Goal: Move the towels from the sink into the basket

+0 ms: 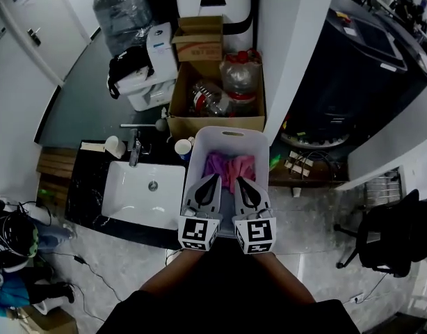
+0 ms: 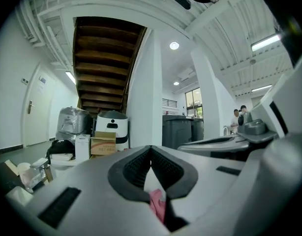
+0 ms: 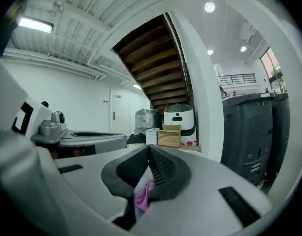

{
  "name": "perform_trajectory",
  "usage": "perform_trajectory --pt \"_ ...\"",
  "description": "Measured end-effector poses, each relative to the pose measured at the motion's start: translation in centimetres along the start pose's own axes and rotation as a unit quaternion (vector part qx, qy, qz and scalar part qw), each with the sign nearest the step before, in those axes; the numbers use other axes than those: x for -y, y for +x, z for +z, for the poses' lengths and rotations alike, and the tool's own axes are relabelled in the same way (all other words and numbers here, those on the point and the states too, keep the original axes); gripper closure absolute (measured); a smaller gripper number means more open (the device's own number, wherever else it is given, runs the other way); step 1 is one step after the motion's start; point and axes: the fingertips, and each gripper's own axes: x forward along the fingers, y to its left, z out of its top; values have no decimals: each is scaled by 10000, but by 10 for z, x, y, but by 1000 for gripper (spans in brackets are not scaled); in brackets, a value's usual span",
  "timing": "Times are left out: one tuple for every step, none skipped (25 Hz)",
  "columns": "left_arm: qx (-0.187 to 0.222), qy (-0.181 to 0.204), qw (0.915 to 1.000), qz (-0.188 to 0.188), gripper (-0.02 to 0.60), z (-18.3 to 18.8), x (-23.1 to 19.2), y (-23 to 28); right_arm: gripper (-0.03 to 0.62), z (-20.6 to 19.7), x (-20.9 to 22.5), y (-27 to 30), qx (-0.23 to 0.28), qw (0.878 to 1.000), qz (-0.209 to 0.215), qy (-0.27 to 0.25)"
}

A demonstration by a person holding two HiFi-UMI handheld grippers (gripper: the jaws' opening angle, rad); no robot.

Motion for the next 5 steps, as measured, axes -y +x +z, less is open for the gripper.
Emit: perform_trajectory --pt "-27 -12 10000 46 568 -2 0 2 576 0 2 0 11 10000 40 16" --pt "-49 -26 9999 84 569 -4 1 4 576 0 3 1 16 10000 79 36" --pt "-62 -36 9999 115 569 -5 2 6 576 -1 5 1 18 9999 118 57" --pt "-69 -41 9999 143 569 -7 3 8 576 -1 7 1 20 9998 160 77" --pt "-73 -44 9998 169 569 -8 5 10 576 -1 9 1 22 9997 202 97"
